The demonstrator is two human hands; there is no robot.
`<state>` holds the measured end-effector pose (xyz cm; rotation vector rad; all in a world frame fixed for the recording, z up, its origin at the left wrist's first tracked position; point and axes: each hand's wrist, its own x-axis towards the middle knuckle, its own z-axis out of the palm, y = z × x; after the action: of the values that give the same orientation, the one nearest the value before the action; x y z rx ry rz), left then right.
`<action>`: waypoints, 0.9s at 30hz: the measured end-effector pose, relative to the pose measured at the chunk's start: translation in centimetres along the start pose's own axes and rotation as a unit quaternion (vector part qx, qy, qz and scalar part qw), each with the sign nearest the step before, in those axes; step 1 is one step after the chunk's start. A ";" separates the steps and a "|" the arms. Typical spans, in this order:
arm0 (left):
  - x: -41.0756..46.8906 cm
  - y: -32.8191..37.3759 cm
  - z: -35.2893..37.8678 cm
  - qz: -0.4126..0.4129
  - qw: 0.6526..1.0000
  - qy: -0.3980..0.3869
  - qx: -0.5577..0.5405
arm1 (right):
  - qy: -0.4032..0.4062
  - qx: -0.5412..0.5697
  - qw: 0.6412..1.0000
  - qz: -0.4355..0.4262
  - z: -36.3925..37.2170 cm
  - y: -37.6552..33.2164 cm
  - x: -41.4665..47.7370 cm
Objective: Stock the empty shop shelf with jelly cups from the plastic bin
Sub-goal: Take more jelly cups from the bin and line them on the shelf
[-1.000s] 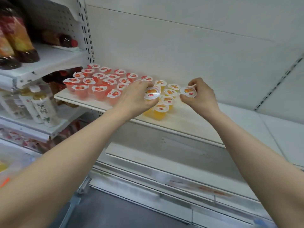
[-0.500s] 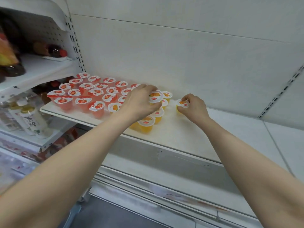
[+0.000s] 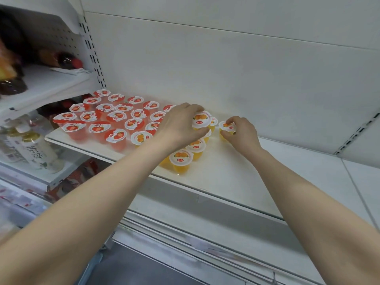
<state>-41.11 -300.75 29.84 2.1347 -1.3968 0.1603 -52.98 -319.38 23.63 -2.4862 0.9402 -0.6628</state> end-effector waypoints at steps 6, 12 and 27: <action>1.1 0.8 1.3 0.019 0.999 -0.006 0.025 | -0.032 -0.055 0.995 -0.082 -0.8 1.5 -0.2; 1.7 2.2 4.0 0.082 0.993 -0.046 0.076 | -0.019 -0.128 0.981 -0.141 -2.6 2.7 -0.4; 1.6 2.3 7.1 0.075 0.983 -0.072 0.150 | 0.014 -0.169 0.972 -0.163 -3.7 2.5 -1.0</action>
<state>-43.87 -306.46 25.54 2.3192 -1.7127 0.2956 -56.98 -321.12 24.98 -2.9820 0.7068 -0.6867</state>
